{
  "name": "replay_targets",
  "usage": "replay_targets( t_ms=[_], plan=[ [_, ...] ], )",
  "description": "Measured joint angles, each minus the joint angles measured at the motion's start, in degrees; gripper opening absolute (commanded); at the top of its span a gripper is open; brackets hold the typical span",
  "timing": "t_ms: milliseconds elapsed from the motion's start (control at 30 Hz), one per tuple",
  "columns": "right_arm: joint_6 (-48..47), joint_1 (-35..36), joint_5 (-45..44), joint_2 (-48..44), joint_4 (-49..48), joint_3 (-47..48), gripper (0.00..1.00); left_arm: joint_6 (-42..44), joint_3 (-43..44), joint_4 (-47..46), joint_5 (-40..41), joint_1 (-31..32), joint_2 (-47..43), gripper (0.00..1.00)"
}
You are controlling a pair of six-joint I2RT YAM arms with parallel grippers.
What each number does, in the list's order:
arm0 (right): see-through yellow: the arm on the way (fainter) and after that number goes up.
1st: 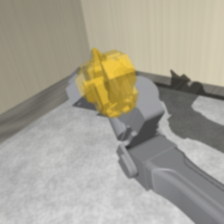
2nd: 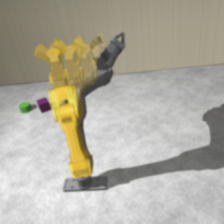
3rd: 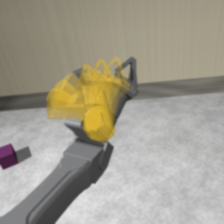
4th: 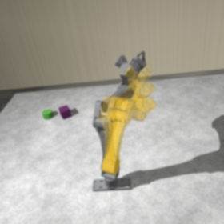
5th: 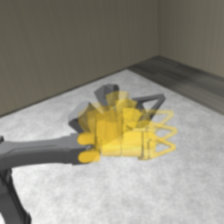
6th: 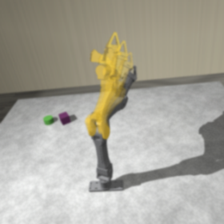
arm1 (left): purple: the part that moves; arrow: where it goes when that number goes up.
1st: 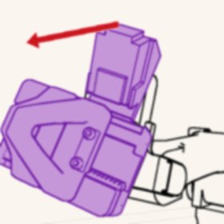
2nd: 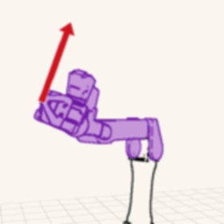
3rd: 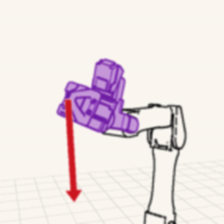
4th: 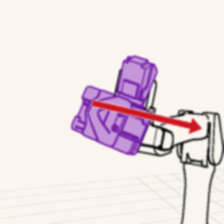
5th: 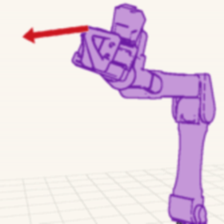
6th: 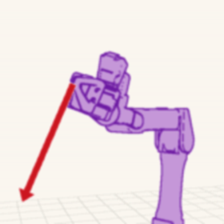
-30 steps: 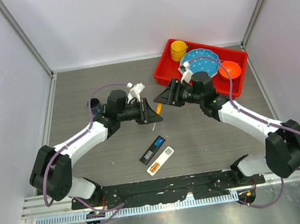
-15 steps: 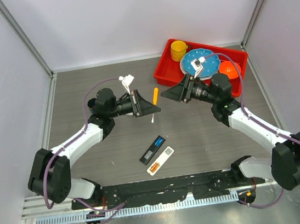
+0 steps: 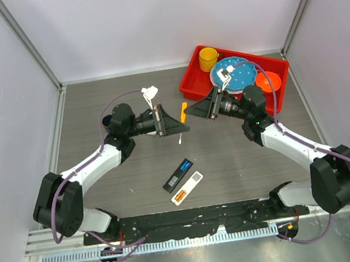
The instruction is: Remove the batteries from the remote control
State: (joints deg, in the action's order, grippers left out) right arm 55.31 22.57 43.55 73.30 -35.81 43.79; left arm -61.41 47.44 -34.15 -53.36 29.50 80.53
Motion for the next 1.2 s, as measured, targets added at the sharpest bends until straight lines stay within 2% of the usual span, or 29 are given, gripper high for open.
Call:
replay_targets(
  t_ms=[133, 233, 267, 333, 567, 733, 833, 933, 1100, 1200],
  plan=[
    [0.7, 0.5, 0.3, 0.5, -1.0, 0.1, 0.50, -0.2, 0.0, -0.3, -0.7, 0.9, 1.1, 0.00],
    [1.6, 0.7, 0.6, 0.6, -2.4, 0.1, 0.44, -0.3, 0.0, -0.4, -0.7, 1.3, 1.9, 0.00],
    [1.9, 0.7, 0.7, 0.6, -2.8, 0.2, 0.37, -0.3, 0.0, -0.4, -0.8, 1.4, 2.1, 0.00],
    [1.9, 0.7, 1.0, 0.6, -3.2, 0.3, 0.33, -0.3, 0.0, -0.6, -0.9, 1.6, 2.3, 0.00],
    [1.8, 0.7, 1.8, 0.6, -3.1, 0.8, 0.37, -0.8, 0.1, -2.4, -1.5, 1.6, 2.3, 0.00],
    [1.5, 0.7, 2.2, 0.6, -2.5, 0.9, 0.49, -1.2, 0.1, -2.5, -1.5, 1.6, 2.3, 0.00],
    [1.4, 0.7, 2.3, 0.6, -2.2, 1.0, 0.49, -1.2, 0.1, -2.5, -1.5, 1.6, 2.2, 0.00],
    [1.0, 0.7, 2.4, 0.6, -1.9, 1.1, 0.42, -1.2, 0.1, -2.5, -1.5, 1.6, 2.2, 0.00],
    [0.4, 0.7, 2.8, 0.6, -1.5, 1.5, 0.36, -1.2, 0.1, -2.5, -1.8, 1.6, 2.2, 0.00],
    [0.1, 0.7, 3.0, 0.6, -1.3, 1.7, 0.13, -1.2, 0.1, -2.9, -2.1, 1.6, 2.2, 0.00]
  ],
)
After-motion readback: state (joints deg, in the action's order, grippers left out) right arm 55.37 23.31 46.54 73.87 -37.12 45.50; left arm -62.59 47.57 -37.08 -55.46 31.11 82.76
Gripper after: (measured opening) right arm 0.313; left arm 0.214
